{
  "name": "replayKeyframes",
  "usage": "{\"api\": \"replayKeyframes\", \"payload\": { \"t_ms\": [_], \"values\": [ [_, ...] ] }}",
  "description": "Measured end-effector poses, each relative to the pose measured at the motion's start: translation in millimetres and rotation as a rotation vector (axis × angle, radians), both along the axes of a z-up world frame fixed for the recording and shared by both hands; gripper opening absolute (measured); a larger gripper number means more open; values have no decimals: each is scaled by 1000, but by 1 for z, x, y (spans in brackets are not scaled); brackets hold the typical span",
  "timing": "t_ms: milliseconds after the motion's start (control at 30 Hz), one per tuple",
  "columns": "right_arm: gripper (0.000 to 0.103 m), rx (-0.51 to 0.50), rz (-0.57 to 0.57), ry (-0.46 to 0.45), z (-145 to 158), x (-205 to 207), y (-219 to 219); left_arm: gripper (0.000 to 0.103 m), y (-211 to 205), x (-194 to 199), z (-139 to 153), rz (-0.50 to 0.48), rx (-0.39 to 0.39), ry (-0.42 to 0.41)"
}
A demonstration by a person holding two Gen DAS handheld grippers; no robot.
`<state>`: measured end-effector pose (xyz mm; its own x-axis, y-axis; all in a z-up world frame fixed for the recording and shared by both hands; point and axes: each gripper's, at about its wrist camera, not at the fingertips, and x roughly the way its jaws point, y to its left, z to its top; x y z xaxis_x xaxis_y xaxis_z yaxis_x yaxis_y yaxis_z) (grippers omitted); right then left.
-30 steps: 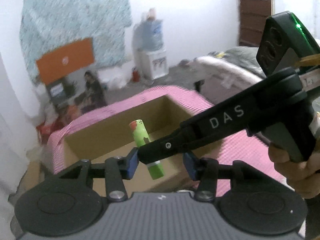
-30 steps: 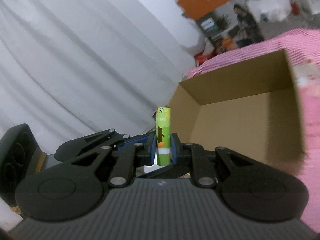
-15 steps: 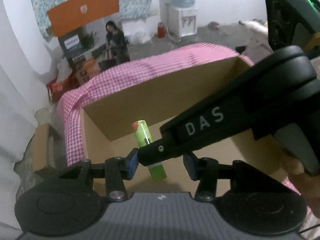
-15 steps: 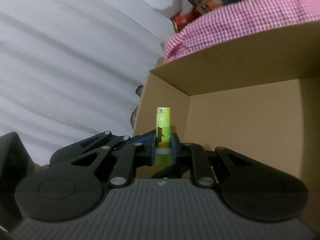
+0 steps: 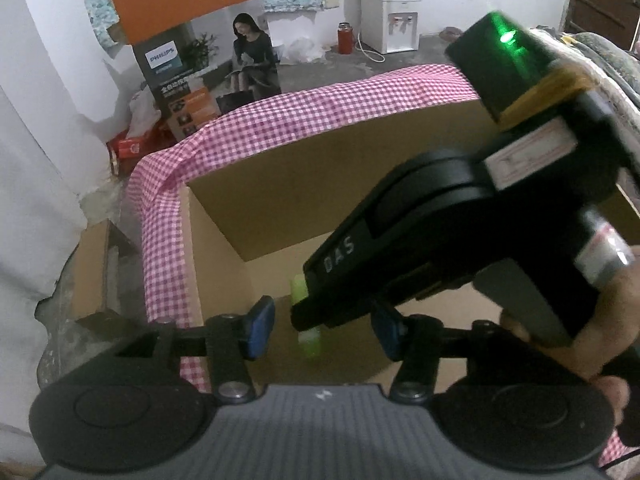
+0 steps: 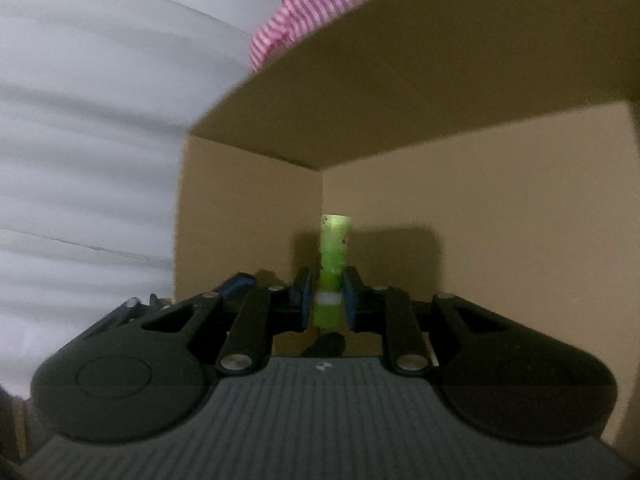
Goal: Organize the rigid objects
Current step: 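Carry the green tube with the right gripper and lower it into the box, then open the right gripper to release the tube and lift out, then reach the right gripper to the short black cylinder and grasp it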
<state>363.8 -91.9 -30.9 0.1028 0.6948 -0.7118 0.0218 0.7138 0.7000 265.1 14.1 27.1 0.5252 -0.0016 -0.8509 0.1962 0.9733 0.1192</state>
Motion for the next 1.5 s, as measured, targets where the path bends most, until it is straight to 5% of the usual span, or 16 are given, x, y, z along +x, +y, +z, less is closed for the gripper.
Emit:
{"api": "replayKeyframes", "payload": {
  "t_ms": [133,400,733,867,1000,1200,1500],
  "values": [
    [30,-16,-7,15,0,1,1,56,3,-3,5,4,-12,-10],
    [37,8,-17,-95,43,-25,-23,60,12,-33,37,-1,-104,-75],
    [47,124,-53,-375,122,-145,-100,65,-6,-120,81,-93,-211,-208],
    [49,151,-90,-466,127,-190,-140,66,-19,-155,83,-131,-259,-242],
    [49,148,-161,-511,123,-241,-185,68,-40,-186,75,-187,-290,-269],
    [49,83,-285,-461,66,-291,-215,68,-81,-220,45,-308,-280,-268],
    [50,-5,-397,-358,-5,-332,-236,67,-132,-225,-24,-387,-189,-151]
  ]
}}
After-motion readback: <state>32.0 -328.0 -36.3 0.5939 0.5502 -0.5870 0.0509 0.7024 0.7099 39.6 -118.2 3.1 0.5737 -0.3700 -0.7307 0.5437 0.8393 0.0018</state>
